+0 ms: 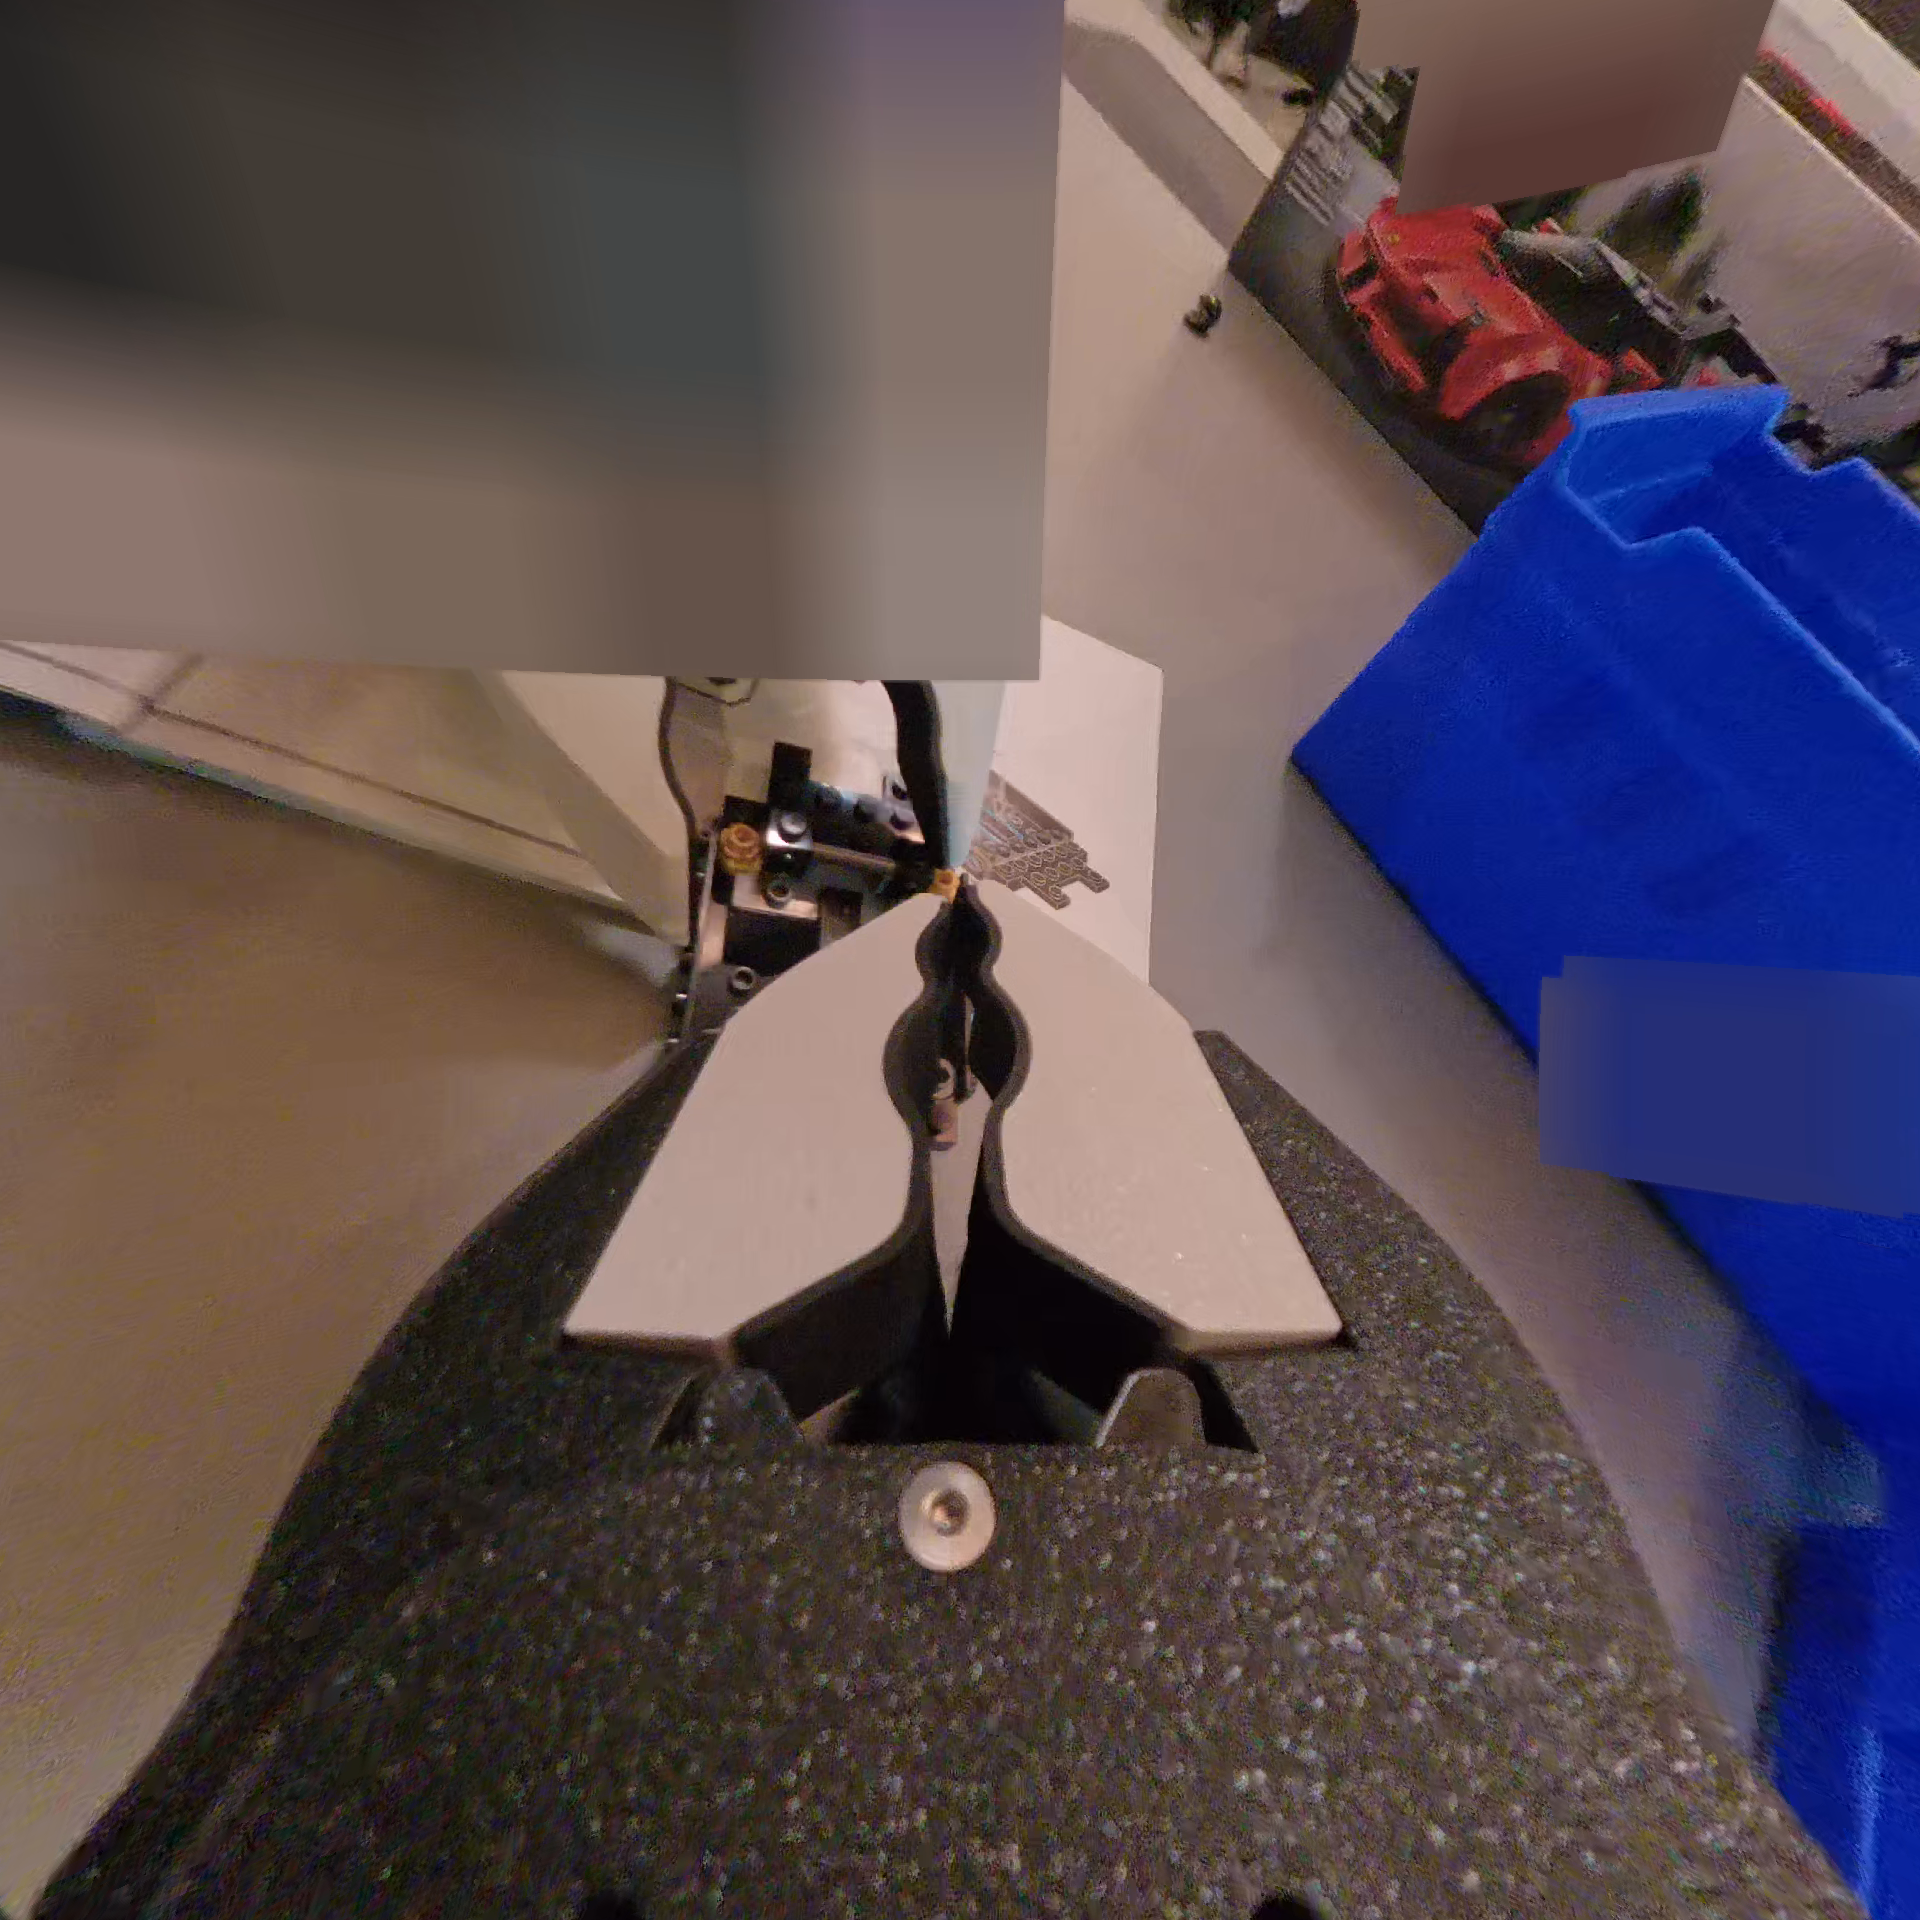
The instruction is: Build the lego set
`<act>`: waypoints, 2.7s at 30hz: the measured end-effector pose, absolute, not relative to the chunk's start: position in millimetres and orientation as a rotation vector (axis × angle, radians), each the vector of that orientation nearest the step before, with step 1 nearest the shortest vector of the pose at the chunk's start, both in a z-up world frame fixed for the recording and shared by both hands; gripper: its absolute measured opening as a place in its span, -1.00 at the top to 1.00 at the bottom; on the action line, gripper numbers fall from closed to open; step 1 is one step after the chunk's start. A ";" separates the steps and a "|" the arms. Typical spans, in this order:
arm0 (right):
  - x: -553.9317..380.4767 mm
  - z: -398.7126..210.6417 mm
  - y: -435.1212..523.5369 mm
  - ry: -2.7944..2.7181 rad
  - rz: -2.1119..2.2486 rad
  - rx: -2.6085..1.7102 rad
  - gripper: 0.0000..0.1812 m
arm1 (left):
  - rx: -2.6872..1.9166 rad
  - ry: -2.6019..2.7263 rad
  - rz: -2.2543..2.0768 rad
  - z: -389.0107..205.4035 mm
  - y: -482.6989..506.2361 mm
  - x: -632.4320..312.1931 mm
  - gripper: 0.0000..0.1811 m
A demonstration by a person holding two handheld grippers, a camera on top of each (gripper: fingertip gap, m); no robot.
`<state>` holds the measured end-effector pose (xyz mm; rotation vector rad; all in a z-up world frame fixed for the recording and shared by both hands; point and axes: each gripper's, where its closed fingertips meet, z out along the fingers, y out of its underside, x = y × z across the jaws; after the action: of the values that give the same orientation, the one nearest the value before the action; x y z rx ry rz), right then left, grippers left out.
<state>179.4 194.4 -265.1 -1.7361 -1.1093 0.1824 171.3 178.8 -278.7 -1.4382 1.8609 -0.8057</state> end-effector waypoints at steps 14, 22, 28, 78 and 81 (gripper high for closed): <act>168.7 -281.9 178.2 -1.221 0.342 -1.859 0.96 | -1.431 1.867 -0.804 -278.7 178.7 171.3 0.48; 167.5 -282.1 176.7 -1.241 0.245 -1.836 1.00 | -1.432 1.865 -0.801 -278.6 178.9 171.1 0.48; 170.6 -277.5 183.0 -1.181 0.122 -1.784 1.00 | -1.452 1.844 -0.790 -278.6 182.0 171.7 0.48; 164.3 -280.2 191.6 -1.001 0.607 -2.025 0.67 | -1.454 1.844 -0.792 -278.6 179.0 170.8 0.48; 164.3 -280.2 191.6 -0.998 0.617 -2.028 0.67 | -1.454 1.844 -0.793 -278.6 179.0 170.8 0.48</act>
<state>164.3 191.6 -280.2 -2.0279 -0.9985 0.6169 170.8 179.0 -278.6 -1.4545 1.8439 -0.7933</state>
